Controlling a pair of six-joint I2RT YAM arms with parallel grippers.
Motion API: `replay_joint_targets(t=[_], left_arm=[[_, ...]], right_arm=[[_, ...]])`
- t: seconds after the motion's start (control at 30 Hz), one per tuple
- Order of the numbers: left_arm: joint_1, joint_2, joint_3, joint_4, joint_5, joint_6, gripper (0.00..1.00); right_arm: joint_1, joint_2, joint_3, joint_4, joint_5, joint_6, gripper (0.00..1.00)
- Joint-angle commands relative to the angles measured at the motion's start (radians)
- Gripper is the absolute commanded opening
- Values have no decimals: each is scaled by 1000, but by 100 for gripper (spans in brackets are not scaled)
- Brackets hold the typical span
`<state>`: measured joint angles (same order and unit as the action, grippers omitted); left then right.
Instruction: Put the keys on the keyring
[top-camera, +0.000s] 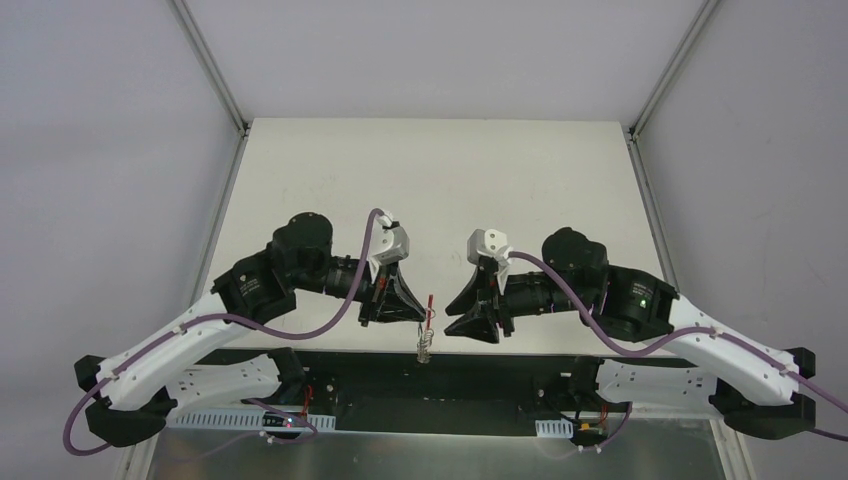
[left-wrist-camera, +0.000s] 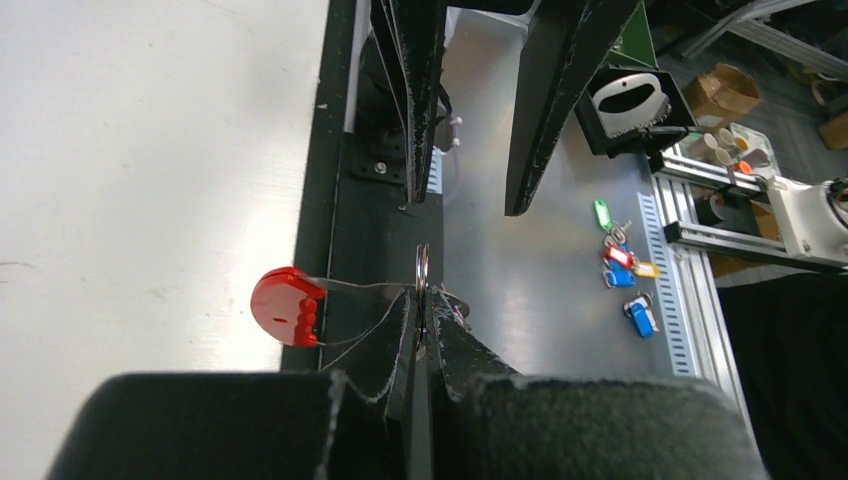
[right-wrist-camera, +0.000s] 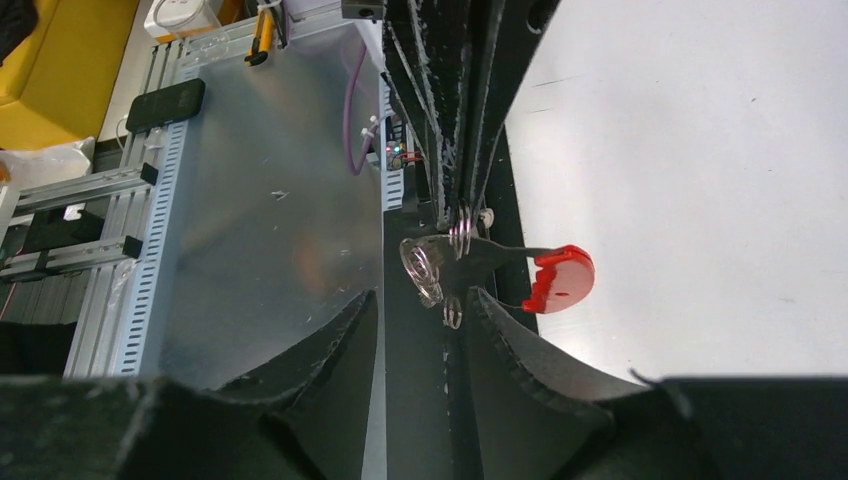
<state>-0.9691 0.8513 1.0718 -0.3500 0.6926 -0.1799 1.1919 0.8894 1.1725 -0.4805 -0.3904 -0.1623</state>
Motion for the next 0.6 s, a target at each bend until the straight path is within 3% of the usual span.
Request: replay_joint_targets(t=[0.0, 0.57], left_arm=[[-6, 17, 54, -11, 107, -13, 0], [-5, 90, 90, -74, 153, -3, 0]], right_arm=[[3, 15, 17, -6, -51, 2, 40], [2, 64, 29, 87, -63, 27, 35]])
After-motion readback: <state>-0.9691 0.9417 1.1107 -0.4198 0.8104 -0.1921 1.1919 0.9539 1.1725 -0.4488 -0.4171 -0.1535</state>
